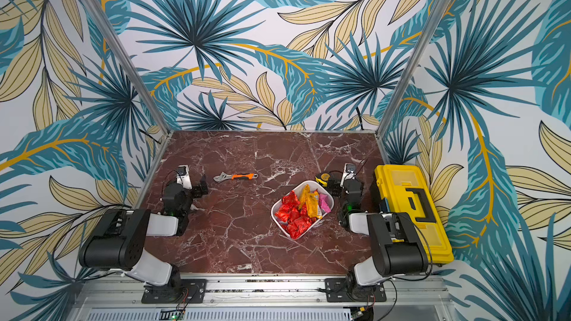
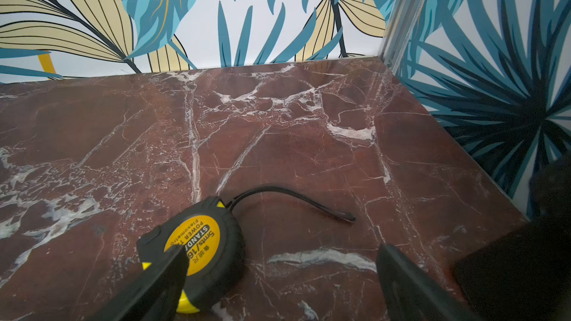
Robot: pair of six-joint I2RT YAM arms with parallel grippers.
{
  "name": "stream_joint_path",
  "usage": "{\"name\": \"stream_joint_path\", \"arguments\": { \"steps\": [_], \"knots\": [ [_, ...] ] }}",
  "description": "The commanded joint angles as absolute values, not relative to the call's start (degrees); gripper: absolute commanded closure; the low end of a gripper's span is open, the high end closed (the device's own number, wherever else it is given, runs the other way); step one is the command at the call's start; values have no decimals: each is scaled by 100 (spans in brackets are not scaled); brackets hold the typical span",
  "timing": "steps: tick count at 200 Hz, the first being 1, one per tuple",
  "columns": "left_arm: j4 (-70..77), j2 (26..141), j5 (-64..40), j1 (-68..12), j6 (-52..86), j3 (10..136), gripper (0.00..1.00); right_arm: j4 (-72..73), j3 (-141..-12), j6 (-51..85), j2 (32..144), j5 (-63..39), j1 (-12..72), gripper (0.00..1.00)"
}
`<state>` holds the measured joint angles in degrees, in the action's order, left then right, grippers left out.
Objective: Take the tea bags out of the storage box
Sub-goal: Pick up the tea bag from the storage box.
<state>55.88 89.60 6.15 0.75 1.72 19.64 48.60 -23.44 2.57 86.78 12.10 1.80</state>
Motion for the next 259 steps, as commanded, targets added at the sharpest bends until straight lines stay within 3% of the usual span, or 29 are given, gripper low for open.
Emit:
{"name": "stream_joint_path", "arguments": {
  "steps": [1,100,136,165,185,200,239,259],
  "knots": [
    [5592,8968,545,105,91,2118,0,4970,-2285,298,8614,1186,181,1],
    [5590,8940,408,168,146,2101,0,5109,-2242,210,8533,1228,176,1],
    [4892,8331,979,182,362,2216,0,3422,-2402,572,6762,1855,176,1],
    [3982,7457,1123,159,435,2375,0,2544,-2470,910,5622,1749,177,1],
    [3379,6861,1094,158,784,2488,0,1131,-2899,1393,5054,1428,177,1],
    [2703,6495,1162,169,1393,2679,0,-226,-3324,2112,4801,1202,181,1],
    [517,6174,75,193,2287,3595,0,-1187,-3689,2660,4891,-478,176,1],
    [-97,6100,-628,185,2710,3862,0,-2044,-4026,2818,4969,-945,225,7]
  ]
}}
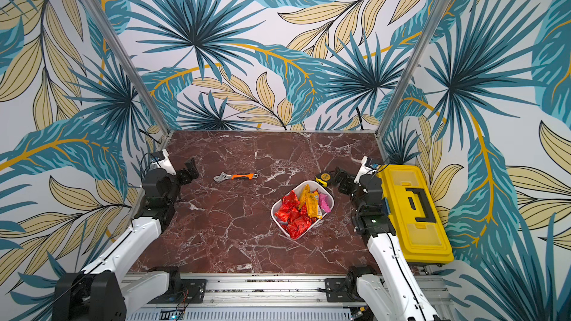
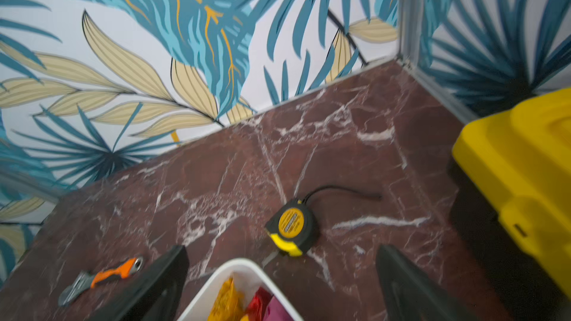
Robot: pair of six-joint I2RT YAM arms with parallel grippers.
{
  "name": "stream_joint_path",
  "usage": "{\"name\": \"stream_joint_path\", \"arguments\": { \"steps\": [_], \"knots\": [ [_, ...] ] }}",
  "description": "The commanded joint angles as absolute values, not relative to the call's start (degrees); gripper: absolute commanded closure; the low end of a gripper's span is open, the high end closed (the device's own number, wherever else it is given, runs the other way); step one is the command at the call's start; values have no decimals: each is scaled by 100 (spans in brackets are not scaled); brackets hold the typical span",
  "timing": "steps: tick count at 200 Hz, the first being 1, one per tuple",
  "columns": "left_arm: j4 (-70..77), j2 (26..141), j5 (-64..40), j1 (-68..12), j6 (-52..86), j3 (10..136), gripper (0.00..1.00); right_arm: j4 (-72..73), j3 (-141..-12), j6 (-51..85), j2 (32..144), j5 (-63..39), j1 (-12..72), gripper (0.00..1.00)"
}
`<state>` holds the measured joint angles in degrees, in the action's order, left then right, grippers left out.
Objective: Take the tea bags out of the storage box
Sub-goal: Pick up the tea bag from the storage box.
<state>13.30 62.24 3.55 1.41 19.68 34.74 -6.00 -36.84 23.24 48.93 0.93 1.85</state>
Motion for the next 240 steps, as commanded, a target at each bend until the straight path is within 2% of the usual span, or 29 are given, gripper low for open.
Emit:
{"name": "stream_joint_path", "arguments": {
  "steps": [1,21,43,78,114,156,240],
  "knots": [
    [-110,6096,-670,185,2726,3869,0,-2072,-4039,2820,4981,-978,236,8],
    [-340,5974,-1127,71,3049,3911,0,-2643,-4374,2814,5028,-1176,561,12],
    [-669,5757,-1166,-205,3417,3968,0,-3262,-4632,2843,5090,-865,1009,13],
    [-1221,5618,-1204,-1002,3880,4148,0,-3736,-4987,3001,5455,-580,1977,15],
    [-973,5621,-1073,-1884,4480,3886,0,-4130,-5578,2831,6229,288,3069,15],
    [-838,5652,-918,-2580,4941,3623,0,-4283,-6295,3106,7310,977,3749,16],
    [-975,5535,-599,-2758,5229,3410,0,-4923,-7615,4221,9051,2312,4570,14]
  ]
}}
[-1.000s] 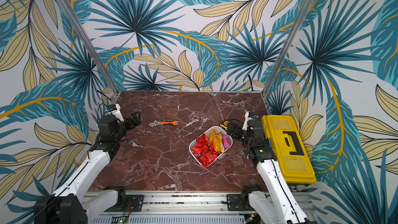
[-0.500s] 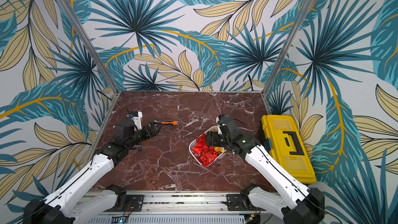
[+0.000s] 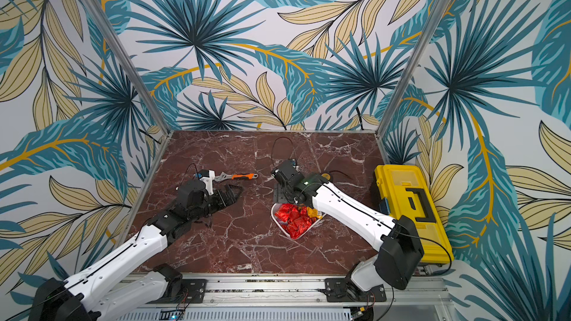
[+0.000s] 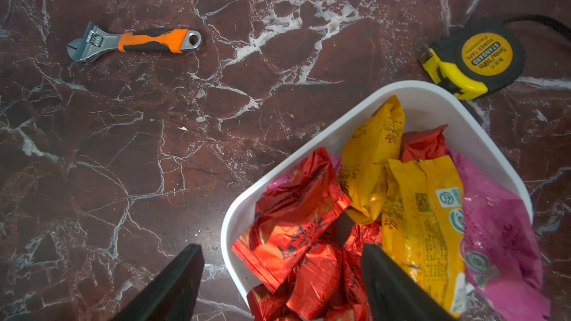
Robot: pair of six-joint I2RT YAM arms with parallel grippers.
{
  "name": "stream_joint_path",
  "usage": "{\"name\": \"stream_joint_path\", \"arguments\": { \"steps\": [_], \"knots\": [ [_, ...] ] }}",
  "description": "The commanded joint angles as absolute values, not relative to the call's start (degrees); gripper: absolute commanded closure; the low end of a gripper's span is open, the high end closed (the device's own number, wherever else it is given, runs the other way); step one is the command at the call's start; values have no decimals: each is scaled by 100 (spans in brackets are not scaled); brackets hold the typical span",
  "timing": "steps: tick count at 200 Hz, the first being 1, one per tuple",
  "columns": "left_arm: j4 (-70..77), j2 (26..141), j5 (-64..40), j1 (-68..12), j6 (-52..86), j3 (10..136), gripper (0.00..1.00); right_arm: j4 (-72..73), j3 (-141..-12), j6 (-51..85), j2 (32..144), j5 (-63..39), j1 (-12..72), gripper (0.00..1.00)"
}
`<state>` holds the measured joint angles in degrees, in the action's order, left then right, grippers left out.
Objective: Take the tea bags out of the storage box
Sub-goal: Pick up the tea bag from the storage box.
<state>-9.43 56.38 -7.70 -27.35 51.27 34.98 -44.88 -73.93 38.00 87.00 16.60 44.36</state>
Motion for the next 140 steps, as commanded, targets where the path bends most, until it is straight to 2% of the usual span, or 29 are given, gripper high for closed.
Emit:
{"name": "stream_joint_path", "arguments": {
  "steps": [1,19,88,140],
  "knots": [
    [-976,5532,-590,-2759,5229,3410,0,-4927,-7626,4233,9065,2321,4570,14],
    [-1015,5520,-567,-2756,5247,3395,0,-5038,-7764,4353,9332,2456,4570,15],
    [-1016,5547,-571,-2755,5269,3366,0,-5172,-8076,4430,10005,2462,4870,31],
    [-1054,5523,-561,-2756,5273,3340,0,-5282,-8084,4544,10086,2608,4897,53]
  ]
}}
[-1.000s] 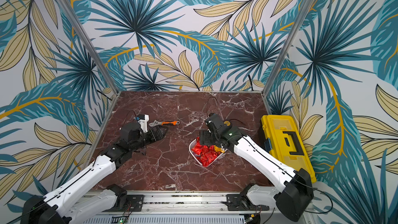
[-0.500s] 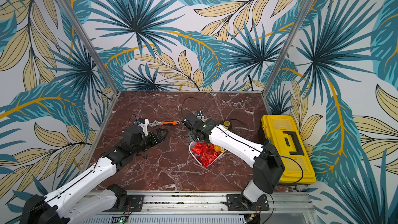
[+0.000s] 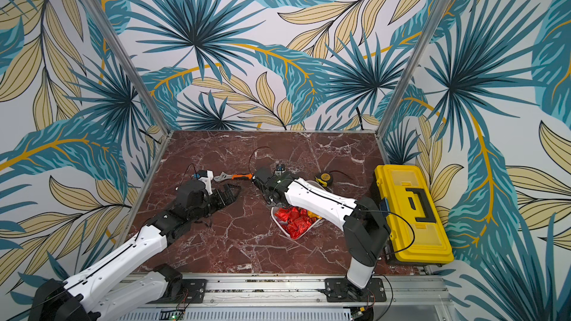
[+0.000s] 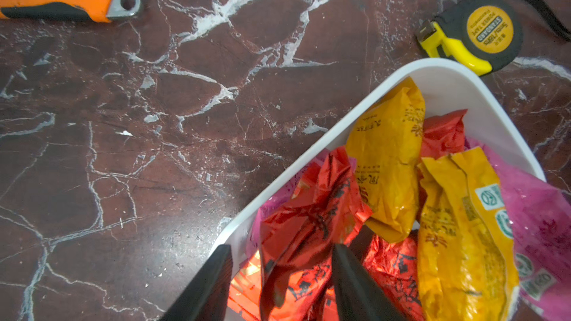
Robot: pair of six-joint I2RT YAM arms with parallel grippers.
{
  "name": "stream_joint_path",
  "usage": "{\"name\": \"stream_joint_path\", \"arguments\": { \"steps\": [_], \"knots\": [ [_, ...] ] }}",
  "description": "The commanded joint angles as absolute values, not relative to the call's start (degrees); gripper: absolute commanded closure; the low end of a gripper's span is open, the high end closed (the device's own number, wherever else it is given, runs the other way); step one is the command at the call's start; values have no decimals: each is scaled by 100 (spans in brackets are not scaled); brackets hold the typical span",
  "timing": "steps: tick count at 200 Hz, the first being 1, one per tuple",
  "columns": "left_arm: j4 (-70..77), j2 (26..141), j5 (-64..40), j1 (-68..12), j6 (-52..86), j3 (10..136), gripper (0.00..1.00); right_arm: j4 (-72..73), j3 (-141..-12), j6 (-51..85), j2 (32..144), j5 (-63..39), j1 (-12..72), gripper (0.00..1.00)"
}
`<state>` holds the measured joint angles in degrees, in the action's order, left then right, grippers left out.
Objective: Take the tea bags out of the storage box
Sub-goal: Pick up the tea bag from the storage box, then place the tea bag at the center of the board.
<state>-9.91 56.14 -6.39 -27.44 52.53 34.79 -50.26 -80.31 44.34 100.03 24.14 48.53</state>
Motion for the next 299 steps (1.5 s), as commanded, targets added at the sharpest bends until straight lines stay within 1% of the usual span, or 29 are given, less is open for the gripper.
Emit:
{"name": "stream_joint_path", "arguments": {
  "steps": [1,24,51,71,133,151,165,201,236,268,299],
  "knots": [
    [-1050,5521,-562,-2753,5273,3340,0,-5287,-8080,4544,10084,2609,4896,53],
    [-1057,5503,-561,-2757,5273,3340,0,-5326,-8077,4564,10074,2637,4900,64],
    [-1074,5474,-556,-2757,5264,3331,0,-5361,-8063,4590,10006,2604,4905,79],
    [-1087,5445,-561,-2756,5271,3328,0,-5387,-8051,4597,9909,2560,4913,87],
    [-1063,5405,-569,-2751,5317,3332,0,-5493,-8016,4544,9381,2455,4940,100],
    [-1054,5404,-542,-2751,5408,3315,0,-5480,-8074,4337,9210,2384,5012,100],
    [-1100,5381,-432,-2758,5558,3288,0,-5367,-8146,3924,9135,2270,5153,100],
    [-1405,5107,162,-2735,6134,3076,3,-4446,-8009,2611,9166,1362,5552,100],
    [-2105,4467,783,-2662,6686,2727,9,-3857,-8086,1435,9797,848,5865,100],
    [-2715,3730,958,-2586,7117,2367,13,-3493,-8434,896,10517,471,5975,100],
    [-3162,3121,969,-2569,7285,2121,15,-3427,-8883,521,11208,352,6056,100]
  ]
}}
